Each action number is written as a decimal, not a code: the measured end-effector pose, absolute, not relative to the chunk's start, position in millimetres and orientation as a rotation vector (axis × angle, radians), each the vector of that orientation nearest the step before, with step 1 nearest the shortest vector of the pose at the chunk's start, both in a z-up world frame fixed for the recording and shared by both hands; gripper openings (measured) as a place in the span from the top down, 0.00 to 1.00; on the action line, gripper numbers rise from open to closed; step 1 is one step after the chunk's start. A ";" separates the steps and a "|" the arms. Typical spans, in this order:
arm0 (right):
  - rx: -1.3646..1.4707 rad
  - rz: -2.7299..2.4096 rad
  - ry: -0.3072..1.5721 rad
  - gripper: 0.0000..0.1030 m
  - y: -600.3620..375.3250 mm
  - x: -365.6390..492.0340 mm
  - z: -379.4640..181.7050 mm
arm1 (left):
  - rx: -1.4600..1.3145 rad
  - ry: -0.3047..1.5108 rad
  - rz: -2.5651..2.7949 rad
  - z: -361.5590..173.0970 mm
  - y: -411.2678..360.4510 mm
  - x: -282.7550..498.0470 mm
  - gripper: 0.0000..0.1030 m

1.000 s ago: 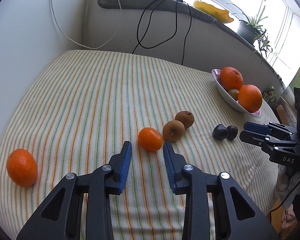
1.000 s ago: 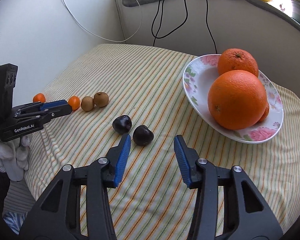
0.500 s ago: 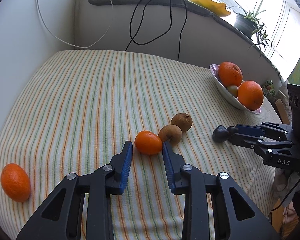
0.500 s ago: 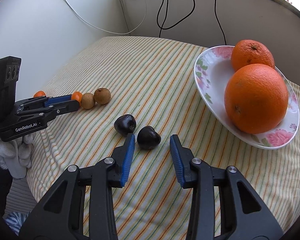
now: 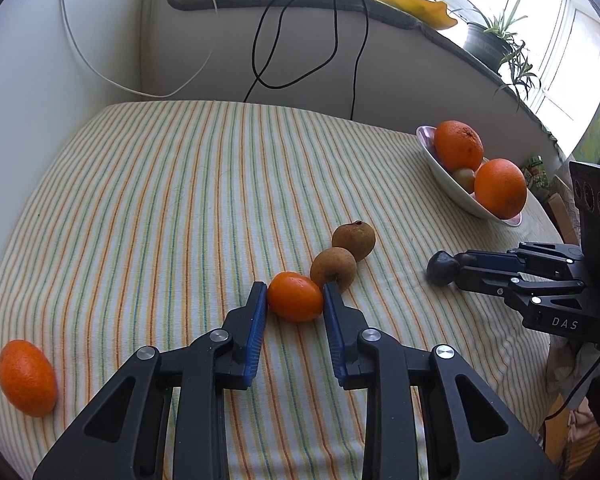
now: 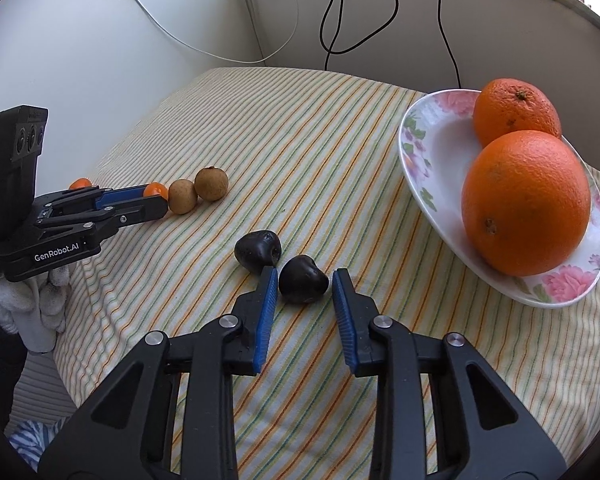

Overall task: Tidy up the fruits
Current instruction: 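Grasp the small tangerine with the left tool while the right tool grasps a dark plum, then carry the tangerine with the left tool while the right tool carries the plum over the plate, then open the left tool to drop the tangerine while the right tool releases the plum into the plate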

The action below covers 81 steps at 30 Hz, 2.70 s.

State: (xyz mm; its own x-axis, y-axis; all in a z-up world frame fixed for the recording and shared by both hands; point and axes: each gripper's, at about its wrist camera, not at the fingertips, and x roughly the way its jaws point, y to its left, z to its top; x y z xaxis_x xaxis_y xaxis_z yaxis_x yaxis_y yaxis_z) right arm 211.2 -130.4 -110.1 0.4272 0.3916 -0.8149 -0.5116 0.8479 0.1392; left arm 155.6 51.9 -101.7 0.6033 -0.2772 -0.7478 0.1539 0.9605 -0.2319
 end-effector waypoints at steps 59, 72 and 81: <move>0.062 0.345 0.820 0.76 -293.9 237.4 -55.2 | -0.154 0.793 -0.460 -59.1 -77.2 209.8 0.75; 0.099 0.321 0.837 0.76 -306.6 276.0 -64.3 | -0.123 0.806 -0.466 -61.8 -97.0 227.3 0.75; 0.118 0.327 0.849 0.75 -307.4 284.2 -67.9 | -0.137 0.809 -0.470 -60.1 -96.8 232.7 0.74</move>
